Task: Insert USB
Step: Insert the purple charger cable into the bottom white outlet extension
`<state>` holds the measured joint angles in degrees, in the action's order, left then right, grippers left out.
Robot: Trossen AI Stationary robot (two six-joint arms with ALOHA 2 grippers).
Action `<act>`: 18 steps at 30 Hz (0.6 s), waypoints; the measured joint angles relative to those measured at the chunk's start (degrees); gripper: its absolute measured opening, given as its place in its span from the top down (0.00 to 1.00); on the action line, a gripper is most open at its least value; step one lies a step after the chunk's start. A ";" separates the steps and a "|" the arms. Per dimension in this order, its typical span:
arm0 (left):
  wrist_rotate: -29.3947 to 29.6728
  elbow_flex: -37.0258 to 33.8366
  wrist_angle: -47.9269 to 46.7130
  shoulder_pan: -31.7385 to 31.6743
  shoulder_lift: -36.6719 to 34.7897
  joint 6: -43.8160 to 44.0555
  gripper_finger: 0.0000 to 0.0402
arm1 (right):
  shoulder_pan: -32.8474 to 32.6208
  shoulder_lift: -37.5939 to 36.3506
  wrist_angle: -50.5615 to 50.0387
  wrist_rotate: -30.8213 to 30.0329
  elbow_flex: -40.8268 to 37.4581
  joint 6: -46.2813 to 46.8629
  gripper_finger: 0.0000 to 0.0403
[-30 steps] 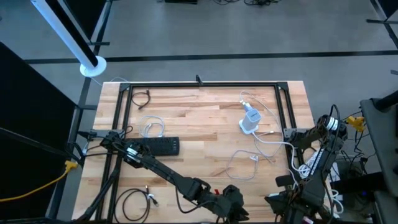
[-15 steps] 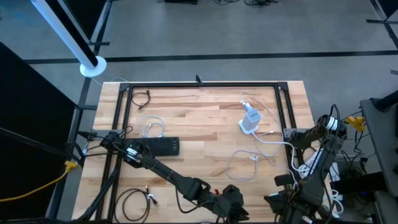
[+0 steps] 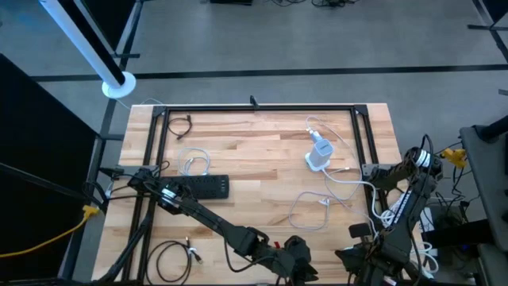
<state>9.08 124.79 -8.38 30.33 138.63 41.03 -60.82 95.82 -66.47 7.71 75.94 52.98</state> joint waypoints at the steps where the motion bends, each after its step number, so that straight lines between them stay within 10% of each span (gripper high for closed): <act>1: 0.00 0.00 0.00 0.00 0.00 0.01 0.84 | 0.00 -0.01 0.25 0.19 -0.39 0.18 0.98; 18: 0.01 0.00 -3.43 1.37 -2.02 -0.21 0.84 | 0.03 0.70 1.31 1.69 -1.77 -1.84 0.98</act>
<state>9.10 124.79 -11.81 31.70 136.60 40.82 -60.79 96.52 -65.16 9.40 74.17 51.13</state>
